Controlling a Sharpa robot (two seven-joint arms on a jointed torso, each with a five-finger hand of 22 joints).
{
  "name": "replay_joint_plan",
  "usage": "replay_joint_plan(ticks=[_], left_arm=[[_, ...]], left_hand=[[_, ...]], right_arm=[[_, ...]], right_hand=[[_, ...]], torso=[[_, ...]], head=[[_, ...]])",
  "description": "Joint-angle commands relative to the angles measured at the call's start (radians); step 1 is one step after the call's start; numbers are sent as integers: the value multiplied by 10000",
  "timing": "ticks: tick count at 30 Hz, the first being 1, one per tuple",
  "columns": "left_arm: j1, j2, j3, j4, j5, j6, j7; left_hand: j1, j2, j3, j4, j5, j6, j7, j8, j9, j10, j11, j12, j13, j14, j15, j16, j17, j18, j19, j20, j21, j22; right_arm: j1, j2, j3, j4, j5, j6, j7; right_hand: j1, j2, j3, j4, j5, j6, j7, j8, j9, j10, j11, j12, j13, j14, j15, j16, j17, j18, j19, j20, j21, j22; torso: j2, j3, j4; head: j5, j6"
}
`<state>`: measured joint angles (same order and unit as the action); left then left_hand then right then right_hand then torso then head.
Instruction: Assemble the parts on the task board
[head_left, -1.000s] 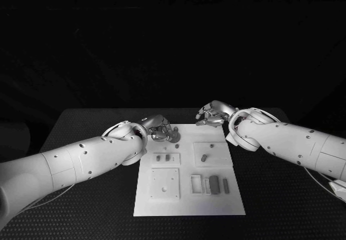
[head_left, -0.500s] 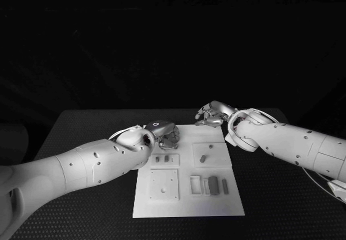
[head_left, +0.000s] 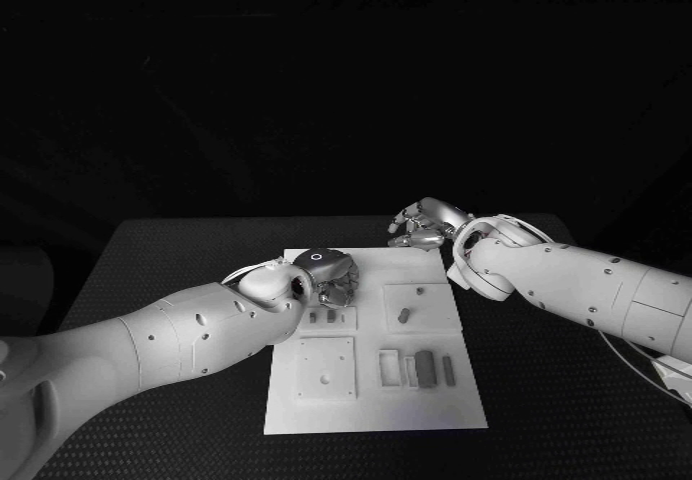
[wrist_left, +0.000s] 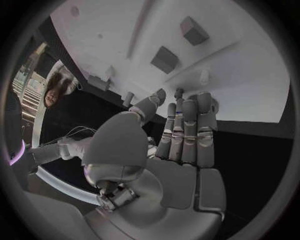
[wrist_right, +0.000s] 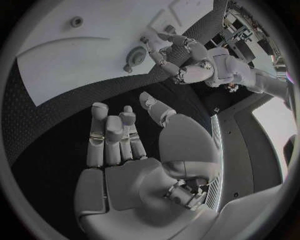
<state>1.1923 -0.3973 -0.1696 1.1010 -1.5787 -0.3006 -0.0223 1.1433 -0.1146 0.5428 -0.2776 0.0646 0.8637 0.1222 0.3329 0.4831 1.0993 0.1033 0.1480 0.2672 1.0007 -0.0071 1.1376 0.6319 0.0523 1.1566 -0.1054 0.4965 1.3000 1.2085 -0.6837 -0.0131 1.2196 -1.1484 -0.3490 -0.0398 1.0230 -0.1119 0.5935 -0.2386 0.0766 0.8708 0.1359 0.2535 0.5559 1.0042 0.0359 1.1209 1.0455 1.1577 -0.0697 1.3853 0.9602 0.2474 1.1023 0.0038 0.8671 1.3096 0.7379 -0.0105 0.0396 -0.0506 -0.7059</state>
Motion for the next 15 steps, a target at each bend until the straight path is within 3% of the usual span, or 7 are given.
replay_joint_plan(ticks=[1,15], left_arm=[[-17,66,2,-46,-271,60,-83],[-69,88,3,-137,-333,-434,-82]], left_hand=[[19,-51,-13,42,-18,-40,10,-64,-16,36,28,-72,-3,73,22,98,31,687,93,-3,80,51],[103,21,95,46,32,-133,3,-191,-85,183,59,-198,39,178,47,300,116,799,229,24,211,238]], right_arm=[[-2,28,5,12,75,-101,134],[-2,22,5,7,152,-147,194]], right_hand=[[-49,20,48,-28,29,69,137,-30,-11,-43,14,-55,-28,-55,1,-61,-24,144,-65,-14,-56,114],[-48,1,85,-26,26,-24,162,-70,16,-80,38,-398,-395,-160,23,-355,-177,144,-201,92,-282,55]], torso=[[5,6,20],[-13,6,19]], head=[[-7,-18],[-33,-31]])
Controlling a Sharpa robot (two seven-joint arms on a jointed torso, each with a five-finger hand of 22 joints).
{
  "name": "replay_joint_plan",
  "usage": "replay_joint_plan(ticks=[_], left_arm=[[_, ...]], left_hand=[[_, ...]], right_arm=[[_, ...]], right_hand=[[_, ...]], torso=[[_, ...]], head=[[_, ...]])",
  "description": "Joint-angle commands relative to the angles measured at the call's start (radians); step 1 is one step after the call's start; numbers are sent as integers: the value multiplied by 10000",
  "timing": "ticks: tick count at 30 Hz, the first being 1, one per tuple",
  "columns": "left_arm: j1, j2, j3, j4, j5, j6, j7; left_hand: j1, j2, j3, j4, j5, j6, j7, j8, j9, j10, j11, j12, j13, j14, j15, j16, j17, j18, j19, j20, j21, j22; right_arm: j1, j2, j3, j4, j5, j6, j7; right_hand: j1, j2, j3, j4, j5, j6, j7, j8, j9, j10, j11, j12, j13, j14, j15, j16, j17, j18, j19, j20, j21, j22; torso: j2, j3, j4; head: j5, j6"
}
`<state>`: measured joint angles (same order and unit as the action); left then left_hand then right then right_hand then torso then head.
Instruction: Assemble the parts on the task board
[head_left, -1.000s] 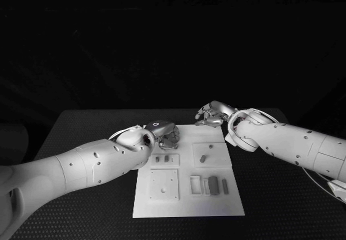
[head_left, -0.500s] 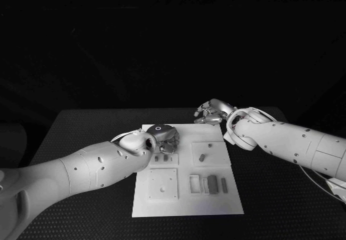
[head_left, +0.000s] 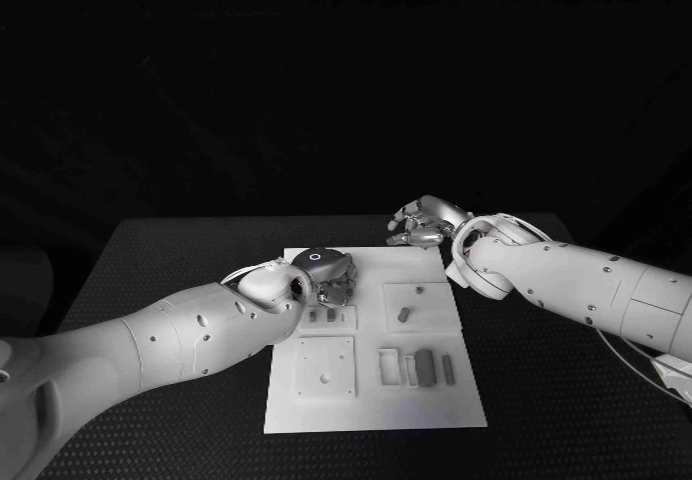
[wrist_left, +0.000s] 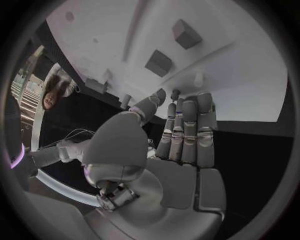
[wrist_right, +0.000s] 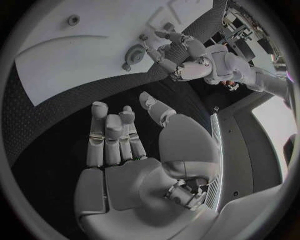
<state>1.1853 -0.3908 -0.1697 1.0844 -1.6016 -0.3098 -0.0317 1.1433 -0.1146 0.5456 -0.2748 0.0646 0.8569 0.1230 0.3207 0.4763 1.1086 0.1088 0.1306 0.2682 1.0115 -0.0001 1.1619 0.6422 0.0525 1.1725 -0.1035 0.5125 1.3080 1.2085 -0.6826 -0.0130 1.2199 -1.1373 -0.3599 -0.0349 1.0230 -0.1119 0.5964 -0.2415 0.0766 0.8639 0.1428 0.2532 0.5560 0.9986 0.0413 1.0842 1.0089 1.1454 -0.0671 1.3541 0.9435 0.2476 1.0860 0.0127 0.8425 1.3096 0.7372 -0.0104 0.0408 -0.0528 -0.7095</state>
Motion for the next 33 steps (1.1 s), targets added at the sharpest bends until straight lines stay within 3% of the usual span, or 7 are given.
replay_joint_plan(ticks=[1,9,23,25,30,33], left_arm=[[1,16,4,38,-104,-370,23],[1,25,8,33,-12,-477,81],[-25,139,6,-120,-9,64,-76],[-34,178,4,-169,-9,-128,-124],[-35,199,2,-184,-9,-120,-127],[-37,205,2,-205,8,-37,-128]], left_hand=[[115,23,74,10,37,-76,-4,-80,-23,133,-8,-15,47,84,-33,72,19,806,90,1,67,172],[77,13,68,22,42,-91,-29,-109,-36,126,-10,-80,94,143,-39,131,34,828,158,-8,119,204],[45,104,92,55,56,-72,-2,-113,-38,25,29,-192,110,136,-3,143,32,849,158,18,131,210],[45,118,97,57,58,-66,3,-112,-37,22,31,-200,113,132,0,143,31,851,154,22,130,210],[49,142,113,50,75,-98,22,-135,-48,2,44,-233,122,103,13,131,23,857,125,37,120,208],[42,167,122,56,77,-117,37,-150,-54,-29,58,-267,122,92,26,128,20,861,115,48,118,208]], right_arm=[[-2,12,5,0,41,-39,146],[-3,41,5,-31,119,-85,202],[-3,36,5,-41,456,-124,291],[-2,33,5,-57,612,-109,307],[-2,55,5,-85,798,-45,332],[-2,54,5,-97,915,5,355]], right_hand=[[-48,1,55,3,26,44,92,-68,17,-20,-16,-35,-38,-35,-3,-47,-13,142,-36,6,-39,54],[-48,-9,53,-9,27,6,103,-85,25,-37,-6,-113,-144,-64,6,-133,-51,142,-70,36,-118,35],[-54,12,111,-113,26,-333,263,-196,114,-513,160,-1373,-1747,-659,178,-1575,-721,133,-890,551,-1159,-225],[-103,-7,192,-104,15,-395,331,-195,145,-748,225,-1919,-2332,-952,351,-2411,-1159,85,-1350,768,-1727,-466],[-134,42,272,-123,27,-546,497,-187,199,-1102,449,-2863,-3367,-1223,532,-3998,-1860,33,-1929,1108,-2698,-963],[-174,36,383,-163,22,-617,577,-140,254,-1227,602,-3727,-4256,-1670,931,-5480,-2473,-112,-2689,1352,-3506,-1329]], torso=[[-4,7,7],[-1,9,10],[6,-2,-6],[2,-7,-7],[-7,1,-2],[-5,0,-4]], head=[[-11,2],[-5,-8],[-19,-24],[-29,-38],[-41,-44],[-46,-40]])
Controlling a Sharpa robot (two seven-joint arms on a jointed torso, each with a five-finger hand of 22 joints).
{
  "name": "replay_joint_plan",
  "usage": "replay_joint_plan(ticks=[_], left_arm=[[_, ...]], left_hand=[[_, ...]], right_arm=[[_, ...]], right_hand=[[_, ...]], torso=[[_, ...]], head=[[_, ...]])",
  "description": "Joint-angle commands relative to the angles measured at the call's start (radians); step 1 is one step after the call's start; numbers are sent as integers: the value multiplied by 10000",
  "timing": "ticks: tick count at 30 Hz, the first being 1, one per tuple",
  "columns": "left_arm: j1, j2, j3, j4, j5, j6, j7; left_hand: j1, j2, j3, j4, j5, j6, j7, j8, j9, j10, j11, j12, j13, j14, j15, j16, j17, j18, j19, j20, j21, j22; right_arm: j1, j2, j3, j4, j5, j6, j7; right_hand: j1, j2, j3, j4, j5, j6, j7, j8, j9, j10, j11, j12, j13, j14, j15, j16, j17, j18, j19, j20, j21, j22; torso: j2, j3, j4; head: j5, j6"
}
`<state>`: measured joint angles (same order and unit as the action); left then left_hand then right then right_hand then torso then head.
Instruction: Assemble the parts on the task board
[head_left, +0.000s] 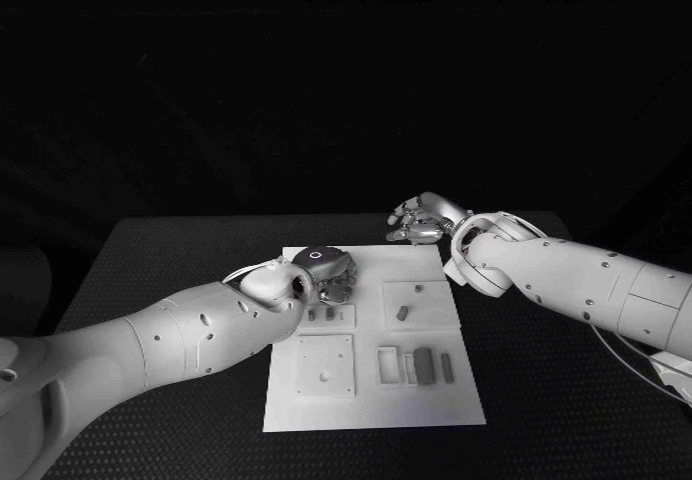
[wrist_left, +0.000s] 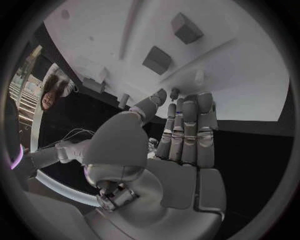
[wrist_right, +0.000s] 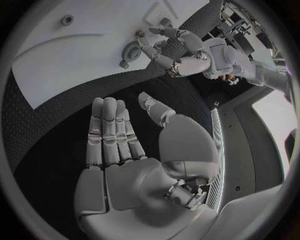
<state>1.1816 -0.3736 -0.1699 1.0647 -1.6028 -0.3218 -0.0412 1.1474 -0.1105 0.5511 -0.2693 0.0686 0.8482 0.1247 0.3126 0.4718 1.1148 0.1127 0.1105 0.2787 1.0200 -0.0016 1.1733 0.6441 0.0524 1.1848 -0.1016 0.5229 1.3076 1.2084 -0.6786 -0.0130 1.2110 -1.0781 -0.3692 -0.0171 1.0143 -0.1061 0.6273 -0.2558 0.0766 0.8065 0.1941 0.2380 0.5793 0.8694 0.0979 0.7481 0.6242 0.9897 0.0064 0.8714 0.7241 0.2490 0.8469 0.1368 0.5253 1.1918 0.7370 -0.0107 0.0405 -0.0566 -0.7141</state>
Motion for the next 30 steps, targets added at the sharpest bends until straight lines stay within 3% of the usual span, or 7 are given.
replay_joint_plan(ticks=[1,5,14,16,30], left_arm=[[1,34,4,-13,21,93,-45],[-1,35,4,-23,22,180,-77],[-32,106,3,-124,38,519,-56],[-47,142,-1,-175,39,560,-46],[-97,272,-40,-387,76,534,-147]], left_hand=[[-2,143,72,4,39,-66,31,-92,-19,-108,25,-85,16,3,47,14,-1,865,-10,34,15,213],[-9,172,83,4,48,-154,33,-147,-49,-141,42,-136,17,-3,63,17,-5,877,-18,50,18,214],[-44,283,105,38,49,-99,57,-124,-53,-237,82,-253,4,-12,102,23,-16,908,-29,86,24,215],[-45,323,112,36,56,36,80,-55,-30,-192,5,-256,19,-3,38,34,-17,919,-20,76,43,222],[-79,386,116,39,59,98,101,-46,-39,-139,-70,-296,28,38,-38,46,-35,898,6,14,78,221]], right_arm=[[-1,13,5,-9,346,111,183],[-1,26,5,-26,396,159,204],[-1,68,5,-58,622,273,251],[-1,73,4,-64,666,289,263],[-1,86,4,-61,780,325,261]], right_hand=[[-52,-37,69,-56,13,-71,74,29,39,175,56,-578,-690,-45,317,-1038,-441,-138,-418,160,-498,-219],[-37,31,-8,-58,25,-111,93,91,72,290,149,-1225,-1550,-116,534,-2261,-731,-204,-821,335,-1025,-393],[5,123,-90,-38,28,-192,120,118,22,355,303,-1877,-2642,-369,907,-3944,-926,-384,-1710,633,-2086,-712],[40,139,-105,-46,27,-208,126,119,0,389,335,-2009,-2858,-404,1017,-4225,-972,-457,-1993,692,-2379,-788],[125,118,-220,1,28,-283,158,88,-87,455,390,-2238,-3304,-615,1233,-4780,-972,-646,-2530,778,-2892,-722]], torso=[[-6,2,5],[-11,-3,20],[-5,1,7],[-2,-3,2],[-3,9,2]], head=[[-13,4],[-21,-4],[-12,-2],[-19,-2],[-48,-26]])
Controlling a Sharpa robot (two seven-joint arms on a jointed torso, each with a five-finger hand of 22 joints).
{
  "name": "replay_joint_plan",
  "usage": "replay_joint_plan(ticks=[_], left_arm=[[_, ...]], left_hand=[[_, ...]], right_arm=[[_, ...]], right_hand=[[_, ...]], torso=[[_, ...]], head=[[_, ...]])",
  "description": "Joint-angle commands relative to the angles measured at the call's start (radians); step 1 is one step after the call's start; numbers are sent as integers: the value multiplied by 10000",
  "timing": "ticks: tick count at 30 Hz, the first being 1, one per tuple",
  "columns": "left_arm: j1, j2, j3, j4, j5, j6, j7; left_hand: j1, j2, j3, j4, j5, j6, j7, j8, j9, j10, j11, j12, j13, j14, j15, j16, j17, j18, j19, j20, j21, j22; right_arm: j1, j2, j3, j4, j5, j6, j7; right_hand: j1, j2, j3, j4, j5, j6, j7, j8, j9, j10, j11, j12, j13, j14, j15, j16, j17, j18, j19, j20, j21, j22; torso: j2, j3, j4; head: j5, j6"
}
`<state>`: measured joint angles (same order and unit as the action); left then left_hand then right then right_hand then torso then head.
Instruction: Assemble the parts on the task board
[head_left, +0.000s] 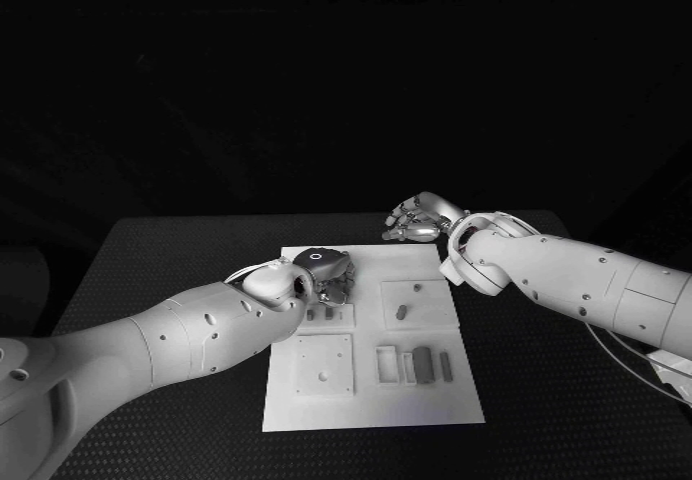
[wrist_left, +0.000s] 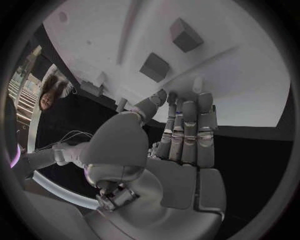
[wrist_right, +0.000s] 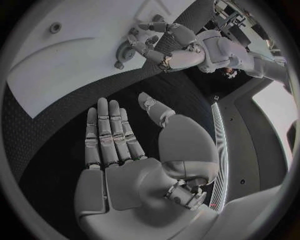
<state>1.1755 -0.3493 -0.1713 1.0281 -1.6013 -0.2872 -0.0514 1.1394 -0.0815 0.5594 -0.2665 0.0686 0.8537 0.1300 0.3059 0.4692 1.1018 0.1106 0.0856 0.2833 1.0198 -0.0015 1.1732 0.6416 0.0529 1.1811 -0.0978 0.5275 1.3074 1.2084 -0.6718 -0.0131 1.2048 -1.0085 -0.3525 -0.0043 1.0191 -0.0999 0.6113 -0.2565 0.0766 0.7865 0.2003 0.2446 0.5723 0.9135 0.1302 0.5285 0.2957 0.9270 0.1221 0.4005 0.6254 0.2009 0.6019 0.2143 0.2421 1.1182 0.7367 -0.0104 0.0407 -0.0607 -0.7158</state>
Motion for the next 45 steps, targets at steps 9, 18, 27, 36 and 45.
replay_joint_plan(ticks=[9,18,27,36,45], left_arm=[[-39,33,-29,3,49,589,-61],[-45,23,-31,33,-159,1160,-63],[-63,5,-35,20,-318,1132,-39],[-78,-60,-31,14,-316,385,179],[-80,-233,29,232,-14,-236,418]], left_hand=[[37,187,63,-32,65,497,98,226,63,549,-170,141,130,221,-161,127,-14,869,187,-143,149,228],[319,259,225,-182,94,849,116,379,132,940,-264,275,230,328,-249,117,-43,850,258,-201,180,215],[739,278,852,-182,516,1091,80,385,148,1239,-357,217,301,598,-343,142,-68,782,481,-326,260,228],[940,295,941,-234,253,1354,-36,491,217,1838,-597,464,496,864,-581,333,21,816,759,-476,476,252],[998,260,963,-235,-51,1596,-139,551,300,2068,-708,482,673,1053,-685,368,48,761,896,-610,628,236]], right_arm=[[-1,25,5,-7,90,159,136],[-1,34,5,-18,116,153,140],[-1,62,5,-22,129,133,173],[-1,63,5,-19,158,40,236],[-2,84,5,-50,168,27,257]], right_hand=[[91,44,-82,22,28,-93,102,19,-32,5,81,-65,-79,-18,99,-140,34,-204,-176,9,-138,56],[81,35,-101,44,26,-97,105,19,-39,1,89,-73,-109,-20,105,-167,49,-220,-203,11,-166,84],[78,24,-112,56,27,-102,106,17,-45,-8,97,-81,-130,-29,111,-190,57,-226,-216,9,-182,104],[80,14,-121,67,28,-106,107,17,-51,-13,102,-86,-153,-44,120,-218,67,-234,-233,6,-203,129],[83,5,-130,76,28,-109,107,17,-57,-18,106,-90,-176,-67,132,-252,76,-247,-259,6,-228,154]], torso=[[-10,5,16],[-5,-2,13],[-2,-2,10],[-14,-13,23],[-11,1,-7]], head=[[-28,-29],[-32,-50],[-19,-59],[-12,-47],[11,-12]])
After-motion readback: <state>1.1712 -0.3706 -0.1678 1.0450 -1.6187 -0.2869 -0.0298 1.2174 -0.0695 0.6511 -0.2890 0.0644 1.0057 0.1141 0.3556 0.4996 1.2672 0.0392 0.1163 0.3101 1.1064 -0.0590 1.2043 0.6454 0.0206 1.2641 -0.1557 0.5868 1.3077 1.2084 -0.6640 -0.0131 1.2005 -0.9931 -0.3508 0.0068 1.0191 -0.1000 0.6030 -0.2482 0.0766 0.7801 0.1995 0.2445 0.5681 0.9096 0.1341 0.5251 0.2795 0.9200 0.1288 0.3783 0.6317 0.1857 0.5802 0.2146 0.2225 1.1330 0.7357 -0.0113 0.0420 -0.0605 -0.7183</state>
